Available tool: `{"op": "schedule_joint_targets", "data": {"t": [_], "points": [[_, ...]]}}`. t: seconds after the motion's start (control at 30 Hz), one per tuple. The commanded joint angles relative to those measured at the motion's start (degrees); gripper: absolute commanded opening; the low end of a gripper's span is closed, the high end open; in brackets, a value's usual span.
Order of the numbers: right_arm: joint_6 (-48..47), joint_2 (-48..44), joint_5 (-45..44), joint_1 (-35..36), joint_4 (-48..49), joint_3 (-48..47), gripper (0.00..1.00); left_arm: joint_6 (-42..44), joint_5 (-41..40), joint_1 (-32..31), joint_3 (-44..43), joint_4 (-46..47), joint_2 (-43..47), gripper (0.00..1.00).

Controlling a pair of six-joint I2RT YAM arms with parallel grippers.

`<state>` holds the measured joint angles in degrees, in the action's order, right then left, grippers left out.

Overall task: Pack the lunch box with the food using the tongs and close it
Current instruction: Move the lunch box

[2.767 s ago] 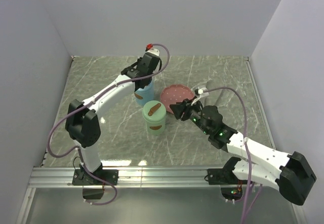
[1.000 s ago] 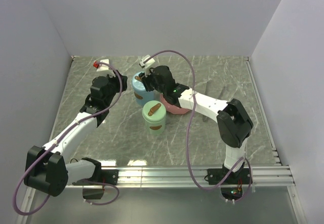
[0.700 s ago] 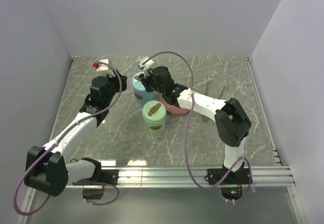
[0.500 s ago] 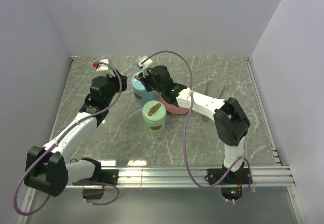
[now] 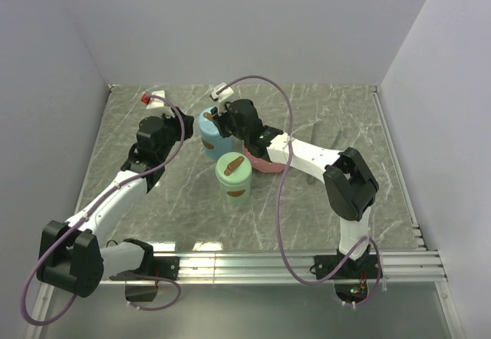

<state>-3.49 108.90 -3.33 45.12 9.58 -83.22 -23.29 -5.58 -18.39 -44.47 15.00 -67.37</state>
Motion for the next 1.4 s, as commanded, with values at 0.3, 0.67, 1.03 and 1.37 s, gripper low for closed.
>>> {"op": "schedule_joint_targets", "data": {"t": [0.3, 0.67, 1.03, 1.37], "points": [[3.4, -2.5, -2.8, 0.5, 5.7, -0.4, 0.0, -0.1, 2.1, 0.4, -0.4, 2.3, 0.1, 0.39], [5.9, 0.4, -4.5, 0.0, 2.7, -3.5, 0.0, -0.7, 5.1, 0.4, -1.5, 3.8, -3.9, 0.39], [10.3, 4.9, -4.3, -1.7, -3.3, -10.1, 0.0, -0.7, 6.5, 0.4, -1.7, 3.4, -3.6, 0.39], [13.9, 6.0, -3.9, -3.0, -4.9, -9.1, 0.0, -0.8, 7.3, 0.4, -1.7, 3.7, -3.8, 0.39]]}}
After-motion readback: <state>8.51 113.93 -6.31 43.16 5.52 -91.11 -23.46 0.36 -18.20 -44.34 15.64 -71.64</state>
